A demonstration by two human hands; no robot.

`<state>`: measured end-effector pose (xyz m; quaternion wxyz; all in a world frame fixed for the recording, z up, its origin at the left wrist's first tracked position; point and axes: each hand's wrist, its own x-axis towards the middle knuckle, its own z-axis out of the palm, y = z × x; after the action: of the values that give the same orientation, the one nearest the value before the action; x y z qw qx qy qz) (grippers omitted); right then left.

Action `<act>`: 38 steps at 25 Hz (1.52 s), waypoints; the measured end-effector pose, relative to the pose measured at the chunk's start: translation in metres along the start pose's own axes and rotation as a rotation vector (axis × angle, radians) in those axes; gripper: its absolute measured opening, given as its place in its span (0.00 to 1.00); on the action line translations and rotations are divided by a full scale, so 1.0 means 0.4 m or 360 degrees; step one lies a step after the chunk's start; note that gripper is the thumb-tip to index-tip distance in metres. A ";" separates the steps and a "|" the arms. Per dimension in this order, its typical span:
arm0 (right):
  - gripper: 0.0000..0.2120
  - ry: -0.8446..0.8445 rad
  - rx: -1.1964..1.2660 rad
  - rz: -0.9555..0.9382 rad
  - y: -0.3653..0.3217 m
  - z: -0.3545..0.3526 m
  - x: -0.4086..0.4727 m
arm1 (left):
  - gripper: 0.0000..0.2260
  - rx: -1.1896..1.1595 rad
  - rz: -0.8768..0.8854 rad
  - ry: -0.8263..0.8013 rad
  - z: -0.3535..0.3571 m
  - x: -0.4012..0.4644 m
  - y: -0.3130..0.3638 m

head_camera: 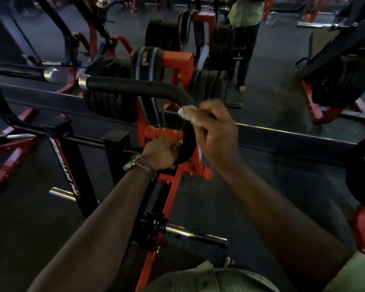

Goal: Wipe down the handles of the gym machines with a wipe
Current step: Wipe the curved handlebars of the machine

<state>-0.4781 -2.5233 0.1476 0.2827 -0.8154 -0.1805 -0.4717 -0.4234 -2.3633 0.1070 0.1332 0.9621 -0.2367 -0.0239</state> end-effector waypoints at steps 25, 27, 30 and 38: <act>0.11 -0.1221 0.1734 0.1420 0.174 0.059 -0.099 | 0.05 -0.0096 -0.0986 0.0299 -0.025 0.066 0.086; 0.12 -0.1272 0.2068 0.1624 0.182 0.056 0.002 | 0.07 -0.0129 -0.1052 0.0348 -0.023 0.070 0.092; 0.13 -0.1247 0.2493 0.1653 0.188 0.065 0.190 | 0.06 -0.0167 -0.1108 0.0444 -0.023 0.064 0.104; 0.11 -0.1042 0.2063 0.1490 0.189 0.034 -0.003 | 0.06 -0.0194 -0.1193 0.0532 -0.018 0.061 0.124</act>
<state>-0.4274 -2.5733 0.1191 0.7912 -0.5785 -0.1318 0.1480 -0.4234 -2.4149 0.1275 0.2087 0.9627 0.1567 0.0717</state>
